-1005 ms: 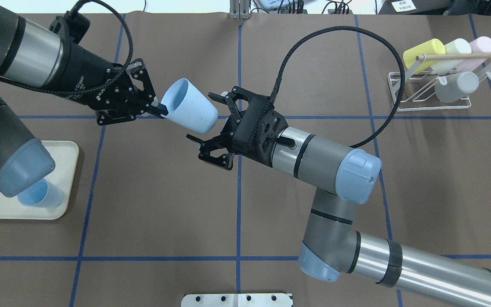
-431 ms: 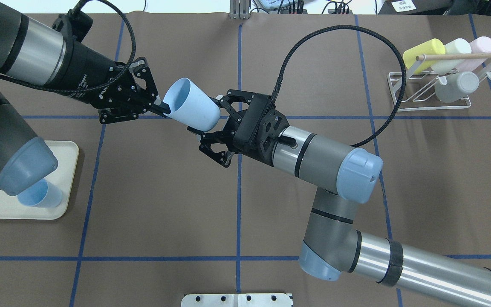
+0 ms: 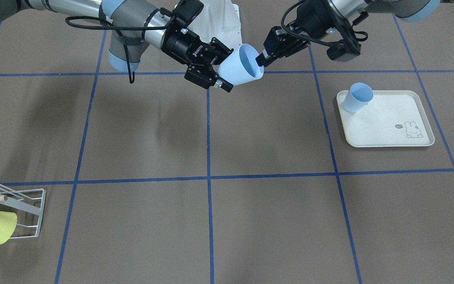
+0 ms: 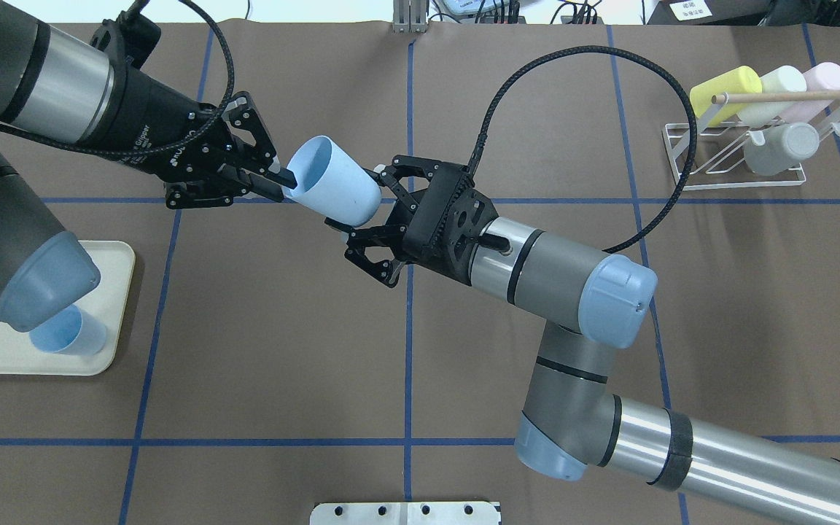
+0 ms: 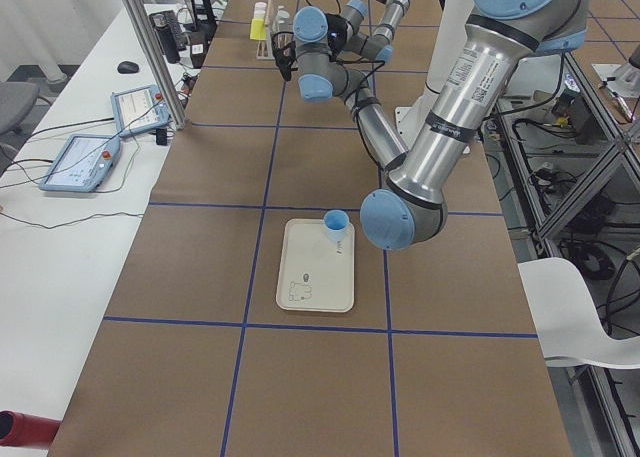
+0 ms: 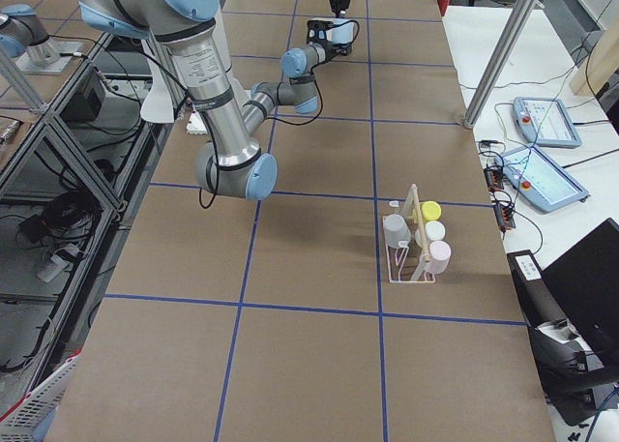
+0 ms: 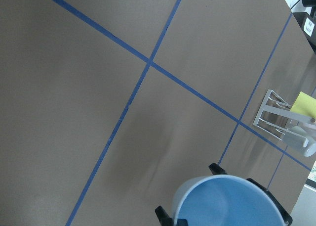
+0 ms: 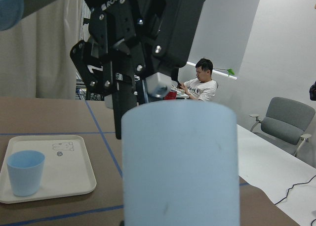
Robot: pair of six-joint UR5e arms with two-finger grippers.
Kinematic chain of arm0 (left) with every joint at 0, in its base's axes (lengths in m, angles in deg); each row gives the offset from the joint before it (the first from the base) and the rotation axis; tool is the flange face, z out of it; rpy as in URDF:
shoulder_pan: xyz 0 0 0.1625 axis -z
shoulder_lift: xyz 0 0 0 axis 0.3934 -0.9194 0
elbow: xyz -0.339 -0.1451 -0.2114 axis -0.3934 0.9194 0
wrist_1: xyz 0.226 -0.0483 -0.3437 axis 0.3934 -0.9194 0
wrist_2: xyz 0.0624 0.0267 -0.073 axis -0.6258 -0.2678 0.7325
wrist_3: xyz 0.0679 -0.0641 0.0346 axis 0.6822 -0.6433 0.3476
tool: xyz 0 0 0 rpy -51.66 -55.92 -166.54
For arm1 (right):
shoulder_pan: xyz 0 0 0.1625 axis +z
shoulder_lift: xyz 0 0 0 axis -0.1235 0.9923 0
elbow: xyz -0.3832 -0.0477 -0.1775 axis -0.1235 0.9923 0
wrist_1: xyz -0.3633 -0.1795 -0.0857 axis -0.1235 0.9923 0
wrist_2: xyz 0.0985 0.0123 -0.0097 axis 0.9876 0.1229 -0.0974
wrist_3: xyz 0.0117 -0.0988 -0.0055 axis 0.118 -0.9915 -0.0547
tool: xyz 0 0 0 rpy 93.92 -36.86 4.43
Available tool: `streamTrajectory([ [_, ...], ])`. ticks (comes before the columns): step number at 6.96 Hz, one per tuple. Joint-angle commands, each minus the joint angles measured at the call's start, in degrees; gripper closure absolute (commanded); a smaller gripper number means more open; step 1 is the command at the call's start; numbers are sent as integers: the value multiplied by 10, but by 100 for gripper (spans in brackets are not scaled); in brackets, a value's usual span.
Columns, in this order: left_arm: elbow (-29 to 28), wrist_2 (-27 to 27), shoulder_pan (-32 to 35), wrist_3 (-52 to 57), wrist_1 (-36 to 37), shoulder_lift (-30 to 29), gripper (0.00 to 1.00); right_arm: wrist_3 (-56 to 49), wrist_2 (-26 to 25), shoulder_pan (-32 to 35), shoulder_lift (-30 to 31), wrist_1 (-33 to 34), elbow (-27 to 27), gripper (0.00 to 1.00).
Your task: Transfer IKEA cup to right arm and place on rack
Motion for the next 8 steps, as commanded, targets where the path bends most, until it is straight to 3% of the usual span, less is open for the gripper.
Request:
streamTrajectory([
  [1, 2, 5, 14, 18, -1, 6, 0, 1, 0, 2, 2, 18, 1, 61],
  [2, 5, 5, 18, 48, 0, 20, 0, 2, 1, 9, 2, 73, -6, 69],
  [3, 5, 1, 25, 97, 0, 48, 0, 5, 2, 22, 3, 187, -38, 73],
  [5, 5, -2, 54, 248, 1, 132, 0, 5, 2, 53, 0, 530, -171, 80],
  [6, 5, -17, 67, 328, 3, 175, 0, -1, 4, 75, -2, 651, -207, 79],
  [8, 4, -73, 76, 472, 15, 246, 0, -80, 4, 120, -4, 802, -220, 79],
])
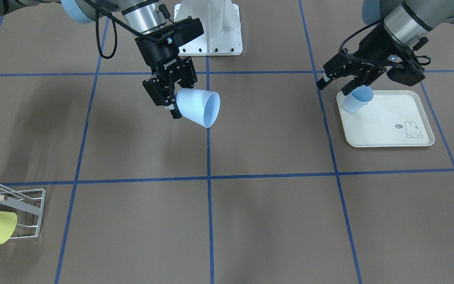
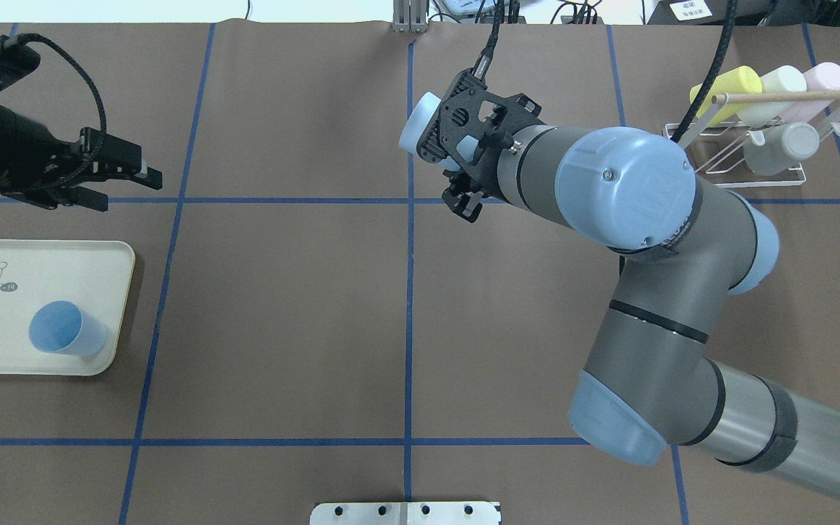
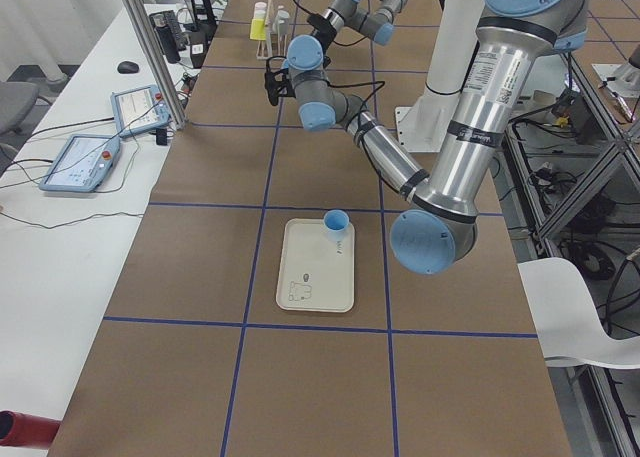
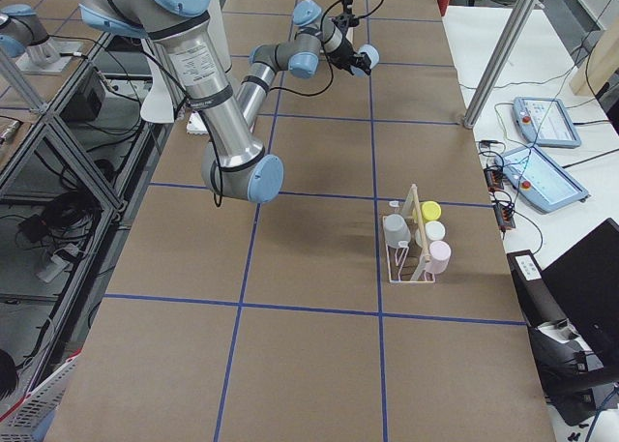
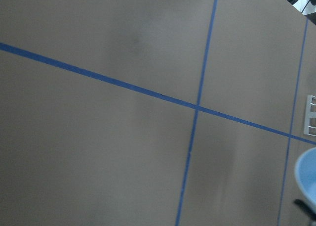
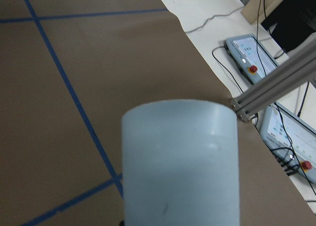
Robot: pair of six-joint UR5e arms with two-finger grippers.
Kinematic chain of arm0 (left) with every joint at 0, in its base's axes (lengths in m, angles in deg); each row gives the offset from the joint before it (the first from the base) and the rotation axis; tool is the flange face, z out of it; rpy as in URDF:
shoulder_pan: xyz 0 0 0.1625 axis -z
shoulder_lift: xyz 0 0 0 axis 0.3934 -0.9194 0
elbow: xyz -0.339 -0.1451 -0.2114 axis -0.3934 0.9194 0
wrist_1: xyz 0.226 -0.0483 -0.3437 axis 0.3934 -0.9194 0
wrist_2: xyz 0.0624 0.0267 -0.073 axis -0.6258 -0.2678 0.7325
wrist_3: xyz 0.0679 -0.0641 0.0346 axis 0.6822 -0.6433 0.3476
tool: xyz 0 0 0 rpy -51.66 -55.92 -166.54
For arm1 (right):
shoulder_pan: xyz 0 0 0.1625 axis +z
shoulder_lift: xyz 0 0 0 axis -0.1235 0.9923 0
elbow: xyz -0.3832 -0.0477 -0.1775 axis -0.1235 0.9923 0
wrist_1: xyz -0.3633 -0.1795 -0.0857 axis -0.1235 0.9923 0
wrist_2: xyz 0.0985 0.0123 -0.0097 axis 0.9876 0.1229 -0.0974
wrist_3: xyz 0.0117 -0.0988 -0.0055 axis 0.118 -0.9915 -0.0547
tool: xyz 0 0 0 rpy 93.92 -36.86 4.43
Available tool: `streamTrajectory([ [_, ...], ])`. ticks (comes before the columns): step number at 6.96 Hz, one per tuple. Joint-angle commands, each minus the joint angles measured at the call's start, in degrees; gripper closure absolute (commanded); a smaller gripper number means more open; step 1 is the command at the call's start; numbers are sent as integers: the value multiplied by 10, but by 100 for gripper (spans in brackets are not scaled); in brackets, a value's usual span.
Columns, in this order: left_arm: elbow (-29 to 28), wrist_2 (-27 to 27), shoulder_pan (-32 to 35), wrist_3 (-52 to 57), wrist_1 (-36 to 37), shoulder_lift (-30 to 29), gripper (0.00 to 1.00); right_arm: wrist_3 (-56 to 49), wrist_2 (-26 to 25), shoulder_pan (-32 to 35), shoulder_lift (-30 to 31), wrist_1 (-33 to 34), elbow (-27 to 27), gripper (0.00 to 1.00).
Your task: Transfer IKEA cup to right arm and place on rack
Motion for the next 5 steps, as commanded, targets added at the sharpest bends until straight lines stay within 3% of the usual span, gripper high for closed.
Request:
streamTrajectory([
  [1, -1, -37, 36, 192, 51, 63, 0, -128, -2, 48, 4, 175, -27, 79],
  [3, -6, -36, 60, 285, 77, 85, 0, -244, -7, 89, 6, 337, -56, 76],
  [4, -6, -36, 60, 285, 77, 86, 0, -287, -39, 93, 7, 392, -60, 74],
  [5, -6, -36, 59, 285, 77, 86, 0, -329, -102, 92, 22, 437, -60, 75],
])
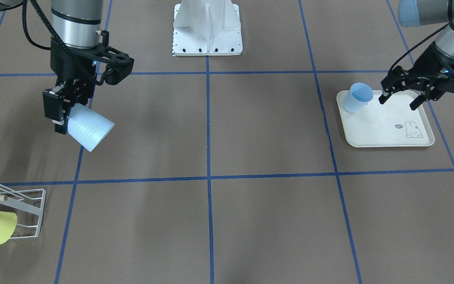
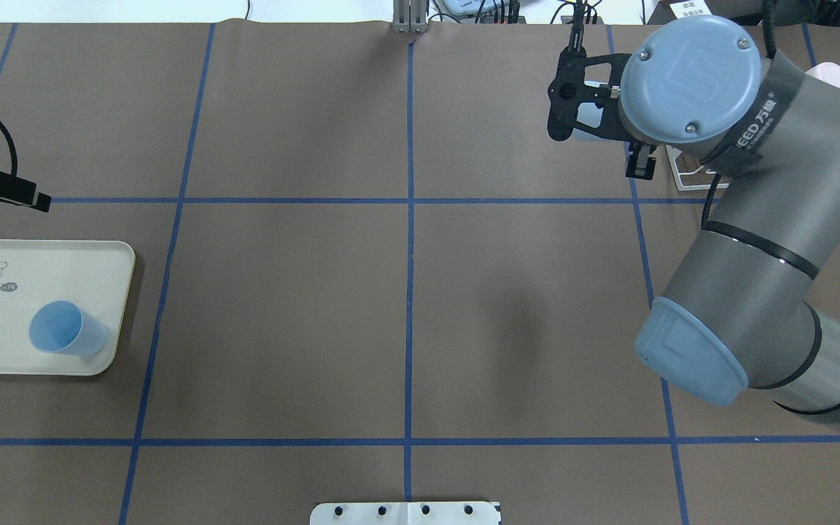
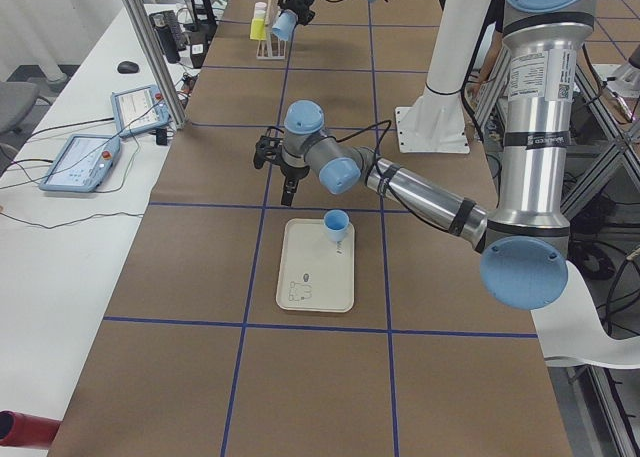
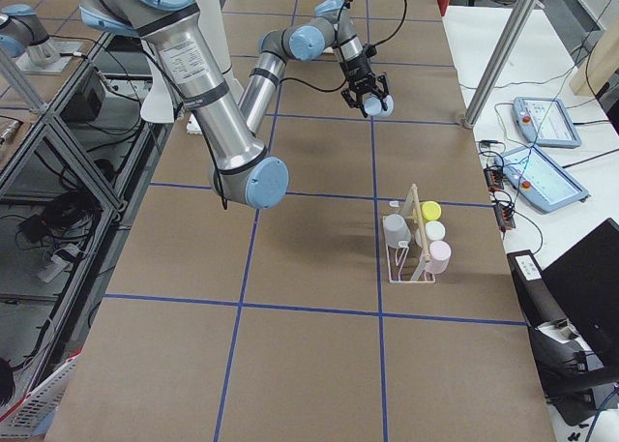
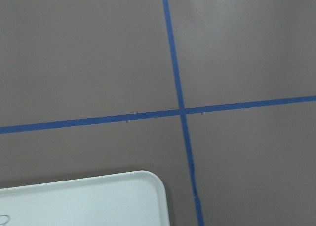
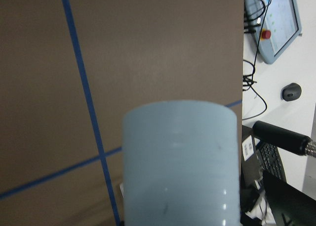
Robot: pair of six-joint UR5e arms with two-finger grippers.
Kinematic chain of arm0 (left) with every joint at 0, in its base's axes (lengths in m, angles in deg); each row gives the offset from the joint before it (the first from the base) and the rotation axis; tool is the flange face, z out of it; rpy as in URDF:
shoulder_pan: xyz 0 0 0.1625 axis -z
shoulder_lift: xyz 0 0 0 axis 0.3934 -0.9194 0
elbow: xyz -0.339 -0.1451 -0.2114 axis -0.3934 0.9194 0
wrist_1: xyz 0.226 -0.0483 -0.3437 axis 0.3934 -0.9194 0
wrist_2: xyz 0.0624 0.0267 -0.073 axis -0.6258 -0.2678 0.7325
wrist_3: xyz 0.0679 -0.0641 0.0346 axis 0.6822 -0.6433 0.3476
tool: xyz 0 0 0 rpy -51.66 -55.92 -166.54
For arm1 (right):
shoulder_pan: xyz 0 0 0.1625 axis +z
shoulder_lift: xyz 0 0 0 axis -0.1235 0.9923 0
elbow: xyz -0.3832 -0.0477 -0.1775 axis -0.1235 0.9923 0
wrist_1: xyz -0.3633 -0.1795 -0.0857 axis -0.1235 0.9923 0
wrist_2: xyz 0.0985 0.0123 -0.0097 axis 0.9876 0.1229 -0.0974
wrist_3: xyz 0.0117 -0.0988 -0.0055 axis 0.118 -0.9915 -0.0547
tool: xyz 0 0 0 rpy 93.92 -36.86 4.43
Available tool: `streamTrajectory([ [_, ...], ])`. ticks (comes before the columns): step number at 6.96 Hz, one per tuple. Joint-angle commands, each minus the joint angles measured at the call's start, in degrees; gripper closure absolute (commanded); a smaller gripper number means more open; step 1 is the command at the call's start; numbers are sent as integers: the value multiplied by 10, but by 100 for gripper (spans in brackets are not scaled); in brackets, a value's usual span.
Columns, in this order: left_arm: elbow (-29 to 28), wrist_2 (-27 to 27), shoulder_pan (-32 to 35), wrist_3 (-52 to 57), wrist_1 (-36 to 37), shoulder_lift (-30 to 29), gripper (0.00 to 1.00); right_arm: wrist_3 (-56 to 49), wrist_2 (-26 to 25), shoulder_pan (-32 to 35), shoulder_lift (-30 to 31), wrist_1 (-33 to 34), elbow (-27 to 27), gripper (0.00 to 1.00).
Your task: Transfer IKEA cup to right arm and place on rack
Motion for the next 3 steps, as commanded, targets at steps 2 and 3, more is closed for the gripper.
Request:
streamTrajectory([
  [2, 0, 0, -1, -1, 1, 3, 0, -134, -127, 5, 70, 78, -4, 74],
  [3, 1, 0, -1, -2, 1, 3, 0, -162, -168, 5, 96, 81, -4, 74],
])
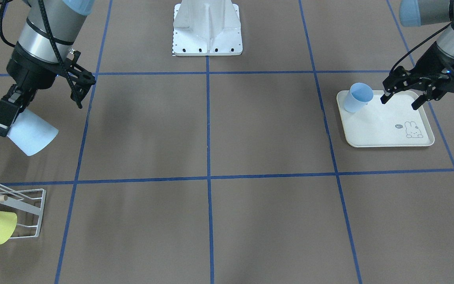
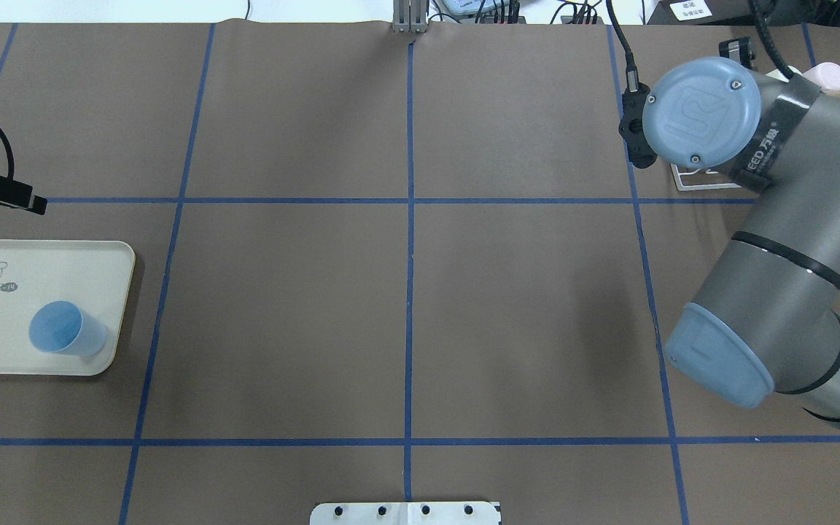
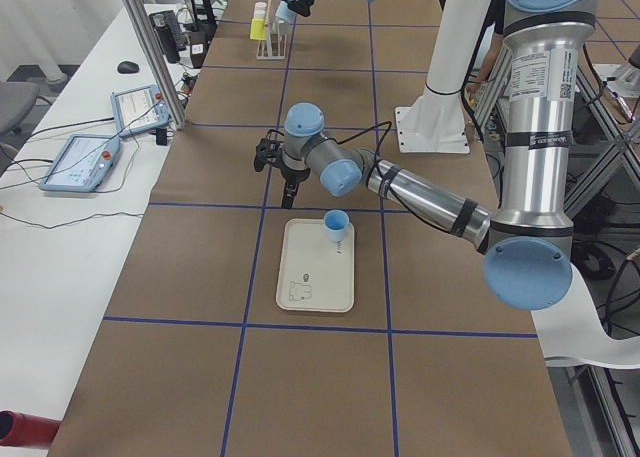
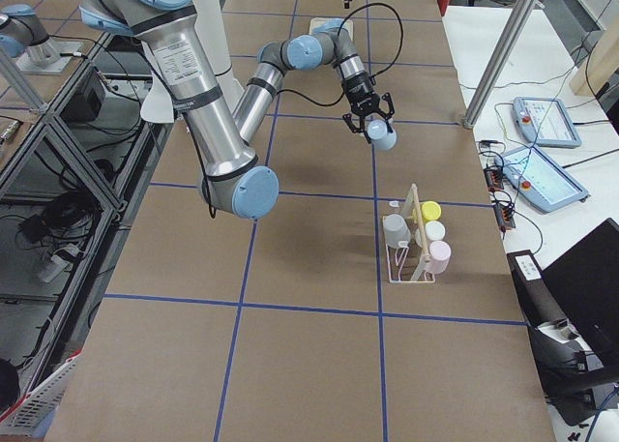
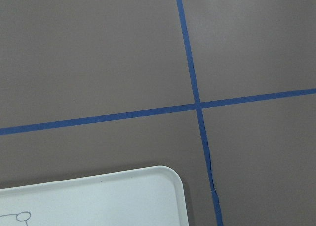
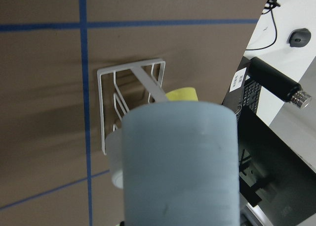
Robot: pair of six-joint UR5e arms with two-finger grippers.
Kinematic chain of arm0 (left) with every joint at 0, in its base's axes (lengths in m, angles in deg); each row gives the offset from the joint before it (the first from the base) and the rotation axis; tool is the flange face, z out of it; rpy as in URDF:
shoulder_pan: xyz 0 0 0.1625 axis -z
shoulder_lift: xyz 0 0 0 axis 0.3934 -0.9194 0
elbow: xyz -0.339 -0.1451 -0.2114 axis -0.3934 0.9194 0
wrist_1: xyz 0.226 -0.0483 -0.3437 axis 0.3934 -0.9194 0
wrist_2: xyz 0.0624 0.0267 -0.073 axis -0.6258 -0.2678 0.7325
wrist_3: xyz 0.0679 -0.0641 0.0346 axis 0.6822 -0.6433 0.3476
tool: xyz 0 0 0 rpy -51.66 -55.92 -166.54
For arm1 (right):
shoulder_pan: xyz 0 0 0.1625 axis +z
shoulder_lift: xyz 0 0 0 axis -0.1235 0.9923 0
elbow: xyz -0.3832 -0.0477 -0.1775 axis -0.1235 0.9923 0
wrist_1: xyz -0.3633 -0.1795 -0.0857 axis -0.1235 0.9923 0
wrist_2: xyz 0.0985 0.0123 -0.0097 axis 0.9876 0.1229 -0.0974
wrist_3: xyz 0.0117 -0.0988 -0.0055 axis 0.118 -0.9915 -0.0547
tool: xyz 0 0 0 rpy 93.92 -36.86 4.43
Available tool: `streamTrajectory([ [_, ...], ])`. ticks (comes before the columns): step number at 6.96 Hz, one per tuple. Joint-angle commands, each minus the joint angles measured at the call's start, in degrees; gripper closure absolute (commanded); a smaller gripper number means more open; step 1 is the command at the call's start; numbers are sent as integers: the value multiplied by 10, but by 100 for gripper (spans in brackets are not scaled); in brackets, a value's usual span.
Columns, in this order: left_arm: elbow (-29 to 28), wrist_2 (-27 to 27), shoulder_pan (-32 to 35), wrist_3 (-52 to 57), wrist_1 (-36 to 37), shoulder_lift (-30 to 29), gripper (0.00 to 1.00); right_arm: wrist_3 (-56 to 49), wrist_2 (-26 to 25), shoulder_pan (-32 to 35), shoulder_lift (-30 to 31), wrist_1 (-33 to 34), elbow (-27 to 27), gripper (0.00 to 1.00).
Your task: Transfer IKEA cup to right arm and place on rack
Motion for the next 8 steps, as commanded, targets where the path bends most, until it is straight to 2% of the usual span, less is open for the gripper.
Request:
streamTrajectory([
  [1, 1, 0, 0, -2, -1, -1, 0, -43, -73, -1, 52, 5, 1, 74],
  [3, 1, 0, -2, -2, -1, -1, 0, -44, -79, -4, 71, 5, 9, 74],
  [6, 1, 0, -2, -4, -1, -1, 0, -45, -110, -24, 65, 2, 66, 75],
  [8, 1, 0, -2, -5, -1, -1, 0, -102, -145, -18, 64, -4, 88, 75],
])
